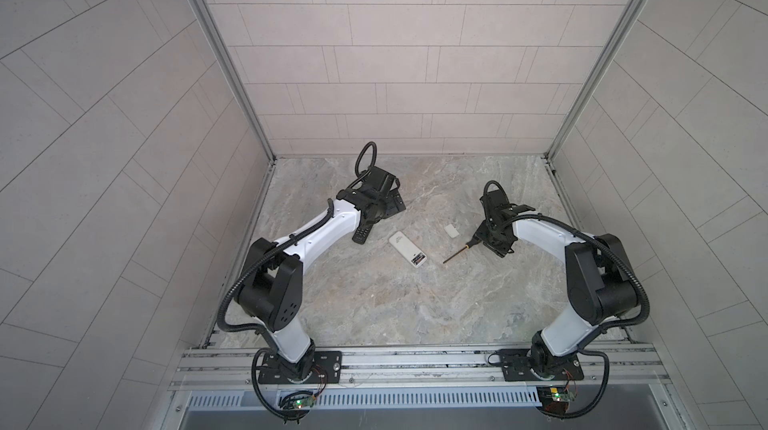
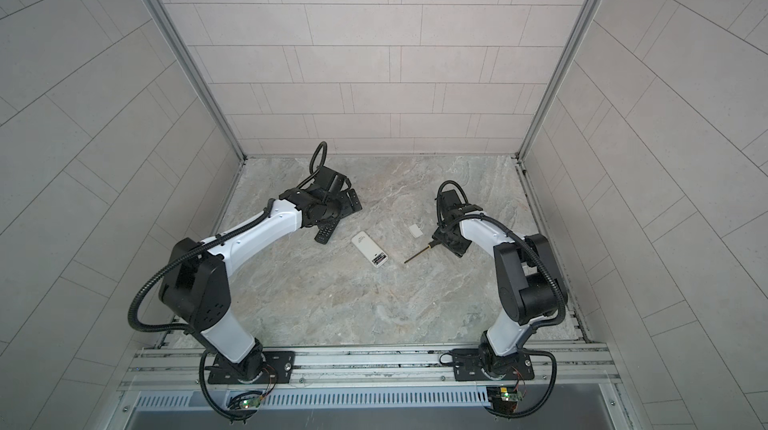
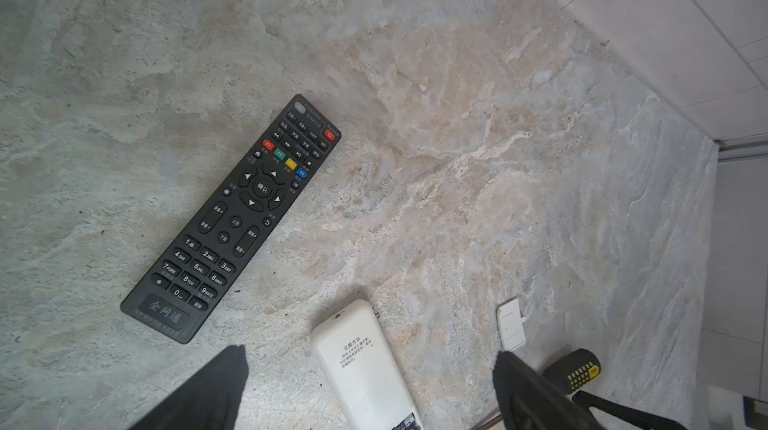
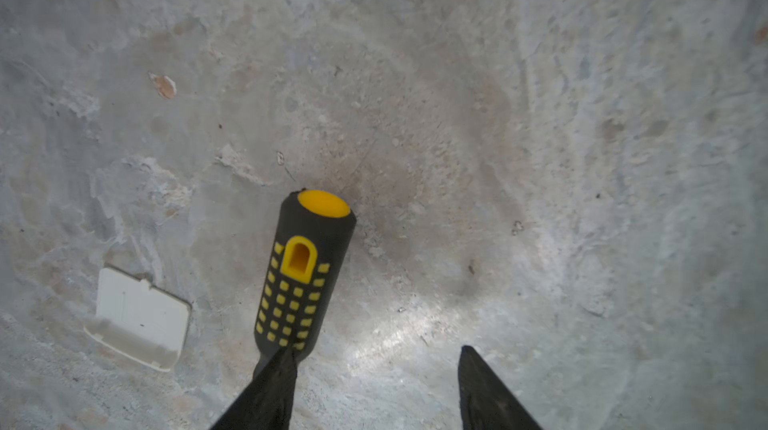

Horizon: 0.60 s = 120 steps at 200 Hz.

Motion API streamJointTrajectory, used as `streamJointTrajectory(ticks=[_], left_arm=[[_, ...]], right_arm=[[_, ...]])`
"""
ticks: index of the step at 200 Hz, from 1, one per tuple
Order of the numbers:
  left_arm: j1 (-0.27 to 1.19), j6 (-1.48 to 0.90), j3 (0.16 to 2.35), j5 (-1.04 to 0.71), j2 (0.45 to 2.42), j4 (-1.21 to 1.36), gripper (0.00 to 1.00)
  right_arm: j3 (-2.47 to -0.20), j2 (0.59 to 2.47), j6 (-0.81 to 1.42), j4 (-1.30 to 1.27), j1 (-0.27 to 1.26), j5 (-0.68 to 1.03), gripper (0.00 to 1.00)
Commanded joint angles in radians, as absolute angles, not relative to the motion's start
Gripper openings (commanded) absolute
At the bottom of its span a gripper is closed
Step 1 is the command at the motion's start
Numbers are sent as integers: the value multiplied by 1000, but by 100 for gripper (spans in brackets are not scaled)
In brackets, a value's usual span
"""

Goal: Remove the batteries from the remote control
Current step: 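Grasp the yellow-black screwdriver handle with the right gripper while the left gripper rises, then lift the screwdriver with the right gripper toward the left gripper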

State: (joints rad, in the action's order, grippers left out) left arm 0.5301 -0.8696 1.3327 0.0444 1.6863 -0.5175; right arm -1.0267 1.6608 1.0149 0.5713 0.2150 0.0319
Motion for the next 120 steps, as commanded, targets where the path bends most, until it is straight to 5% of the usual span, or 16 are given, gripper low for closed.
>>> streamJointTrajectory(ticks=[1,120], left_arm=[[533,-830,1329,59,1671,-564,100],[534,-792,1326,15,1707,-539,96]], right_arm=[[-1045,1649,1054,558,216,3,62],[-1101,1777,1086,494,217,-15,51]])
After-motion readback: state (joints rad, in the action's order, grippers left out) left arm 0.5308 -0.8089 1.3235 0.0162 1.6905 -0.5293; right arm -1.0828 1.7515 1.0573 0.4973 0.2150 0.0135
